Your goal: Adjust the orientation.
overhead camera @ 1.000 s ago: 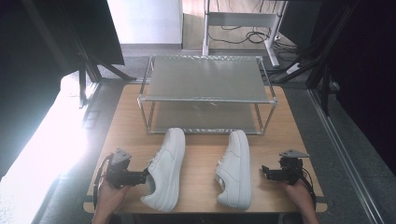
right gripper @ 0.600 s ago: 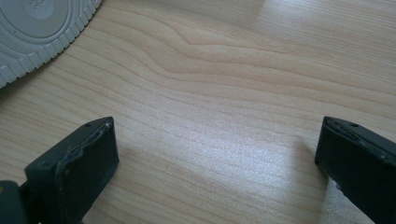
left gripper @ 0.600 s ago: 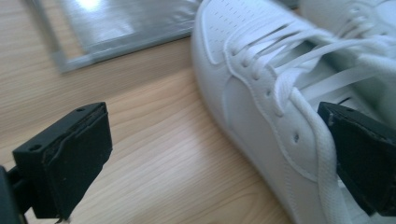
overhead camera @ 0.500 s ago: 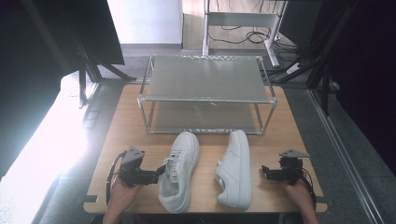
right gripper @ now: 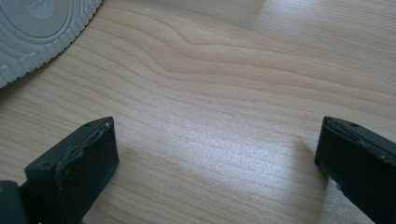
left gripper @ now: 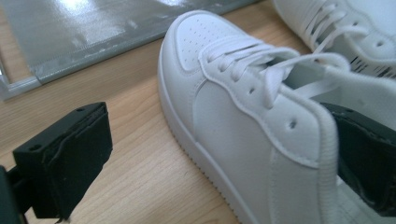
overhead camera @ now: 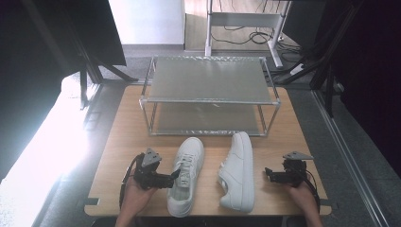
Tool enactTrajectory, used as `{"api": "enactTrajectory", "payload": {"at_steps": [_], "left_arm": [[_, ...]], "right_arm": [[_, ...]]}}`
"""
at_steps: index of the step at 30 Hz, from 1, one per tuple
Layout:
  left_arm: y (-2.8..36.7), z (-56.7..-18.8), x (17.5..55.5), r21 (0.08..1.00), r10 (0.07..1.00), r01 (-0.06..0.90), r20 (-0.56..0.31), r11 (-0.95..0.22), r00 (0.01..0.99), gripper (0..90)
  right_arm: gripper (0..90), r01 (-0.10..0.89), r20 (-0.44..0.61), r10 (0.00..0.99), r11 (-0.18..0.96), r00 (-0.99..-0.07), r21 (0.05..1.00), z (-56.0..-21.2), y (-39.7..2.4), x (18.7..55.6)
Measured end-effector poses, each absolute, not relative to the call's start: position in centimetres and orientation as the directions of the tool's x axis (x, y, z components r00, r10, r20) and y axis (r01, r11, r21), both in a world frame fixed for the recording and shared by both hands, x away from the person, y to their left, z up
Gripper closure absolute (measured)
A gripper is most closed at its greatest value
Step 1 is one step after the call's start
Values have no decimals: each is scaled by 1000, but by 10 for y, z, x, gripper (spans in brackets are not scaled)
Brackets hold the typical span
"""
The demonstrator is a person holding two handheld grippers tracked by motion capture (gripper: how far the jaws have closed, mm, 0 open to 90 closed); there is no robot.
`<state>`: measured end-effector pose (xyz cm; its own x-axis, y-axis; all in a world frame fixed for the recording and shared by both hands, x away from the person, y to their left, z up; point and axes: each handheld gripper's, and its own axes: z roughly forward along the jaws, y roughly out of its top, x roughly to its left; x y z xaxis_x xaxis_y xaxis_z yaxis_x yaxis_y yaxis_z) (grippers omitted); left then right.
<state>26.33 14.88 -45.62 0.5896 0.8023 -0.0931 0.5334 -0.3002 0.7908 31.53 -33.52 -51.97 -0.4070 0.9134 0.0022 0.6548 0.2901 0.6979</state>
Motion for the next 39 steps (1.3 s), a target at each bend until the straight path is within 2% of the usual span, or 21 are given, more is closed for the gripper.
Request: {"api": "enactTrajectory", "payload": {"at_steps": [8,16,22,30,39], "left_arm": [[161,-441,258,823,814,512,-112,-245,570,0],[191,-444,259,828,871,525,-98,-196,481,0],[205,-476,269,769,912,605,-72,-207,403,0],[204,-505,276,699,918,671,-53,-247,392,0],[201,-518,281,640,921,709,-8,-295,390,0]], "right_arm": [[0,655,2,913,290,-407,698,-520,-335,315],[0,654,2,913,291,-408,698,-520,-335,315],[0,655,3,913,290,-408,698,-520,-335,315],[0,654,3,913,291,-409,698,-520,-335,315],[0,651,25,908,281,-419,705,-519,-338,315]]}}
